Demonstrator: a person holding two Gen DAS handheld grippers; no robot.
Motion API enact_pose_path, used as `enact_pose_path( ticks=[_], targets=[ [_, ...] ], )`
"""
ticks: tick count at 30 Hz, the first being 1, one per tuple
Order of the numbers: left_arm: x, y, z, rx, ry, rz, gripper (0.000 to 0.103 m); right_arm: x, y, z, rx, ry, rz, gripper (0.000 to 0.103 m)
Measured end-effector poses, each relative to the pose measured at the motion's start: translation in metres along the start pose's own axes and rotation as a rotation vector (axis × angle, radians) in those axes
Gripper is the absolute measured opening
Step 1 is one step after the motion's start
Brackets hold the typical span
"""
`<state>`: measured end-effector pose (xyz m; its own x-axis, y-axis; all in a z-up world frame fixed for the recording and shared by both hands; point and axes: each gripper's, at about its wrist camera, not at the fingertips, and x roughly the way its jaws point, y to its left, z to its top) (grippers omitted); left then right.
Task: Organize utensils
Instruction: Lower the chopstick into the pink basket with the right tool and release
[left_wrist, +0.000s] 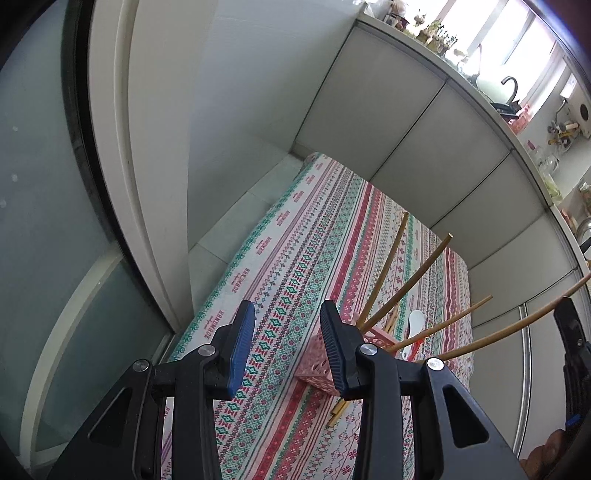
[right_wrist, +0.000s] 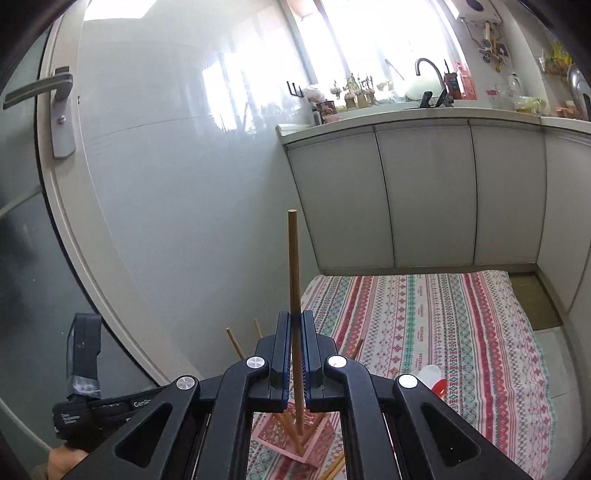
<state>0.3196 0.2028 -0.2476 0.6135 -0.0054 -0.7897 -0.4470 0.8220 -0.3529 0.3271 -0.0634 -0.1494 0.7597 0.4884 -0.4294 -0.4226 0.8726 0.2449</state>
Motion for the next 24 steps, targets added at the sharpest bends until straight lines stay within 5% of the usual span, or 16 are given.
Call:
enact_pose_path(
  ticks=[16, 24],
  targets=[
    [0.007, 0.001, 0.001, 0.004, 0.006, -0.003, 0.039, 0.073, 0.004, -0.04, -0.022, 0.157, -0.006, 0.007],
    [-0.005, -0.001, 0.0, 0.013, -0.012, -0.028, 0.039, 0.032, -0.021, -0.019, 0.039, 0.101, -0.003, 0.016]
  ],
)
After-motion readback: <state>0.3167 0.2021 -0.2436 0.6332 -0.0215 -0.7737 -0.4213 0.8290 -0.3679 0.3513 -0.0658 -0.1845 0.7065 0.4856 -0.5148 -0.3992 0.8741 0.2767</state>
